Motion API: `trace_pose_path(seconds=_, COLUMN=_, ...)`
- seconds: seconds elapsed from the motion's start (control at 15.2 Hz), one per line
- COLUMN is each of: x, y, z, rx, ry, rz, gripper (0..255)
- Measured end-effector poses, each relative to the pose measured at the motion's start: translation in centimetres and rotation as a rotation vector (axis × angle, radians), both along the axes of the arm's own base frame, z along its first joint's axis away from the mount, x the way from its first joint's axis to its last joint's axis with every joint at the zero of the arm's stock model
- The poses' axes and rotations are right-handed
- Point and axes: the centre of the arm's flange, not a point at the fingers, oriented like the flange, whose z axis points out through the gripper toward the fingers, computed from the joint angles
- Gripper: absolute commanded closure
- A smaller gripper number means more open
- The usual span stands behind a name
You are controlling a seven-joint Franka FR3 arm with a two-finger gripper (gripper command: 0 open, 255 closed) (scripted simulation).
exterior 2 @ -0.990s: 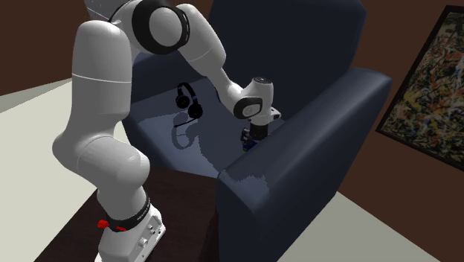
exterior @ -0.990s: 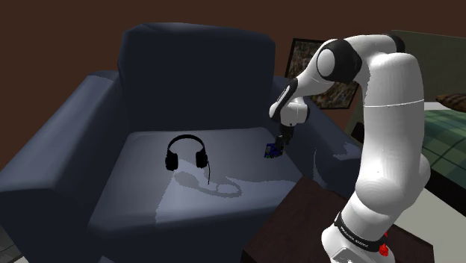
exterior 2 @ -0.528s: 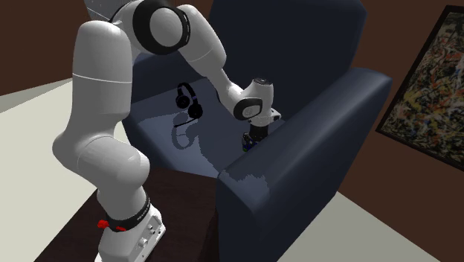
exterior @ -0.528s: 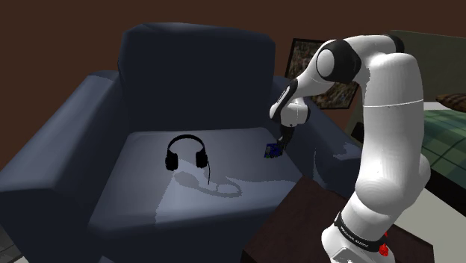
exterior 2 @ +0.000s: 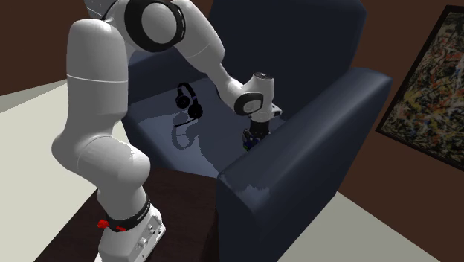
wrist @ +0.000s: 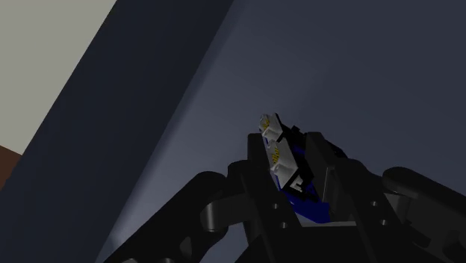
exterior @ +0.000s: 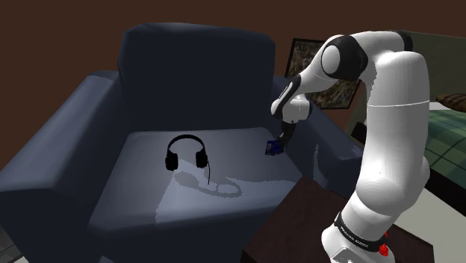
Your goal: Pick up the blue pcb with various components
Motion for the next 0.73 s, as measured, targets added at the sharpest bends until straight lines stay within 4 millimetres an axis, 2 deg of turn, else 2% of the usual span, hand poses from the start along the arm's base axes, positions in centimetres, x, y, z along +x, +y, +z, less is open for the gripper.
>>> trace_pose_path(seconds=0.73, x=0.0, y=-0.1, z=5.6, rx=0.0, ry=0.0, rz=0.0, gripper=255)
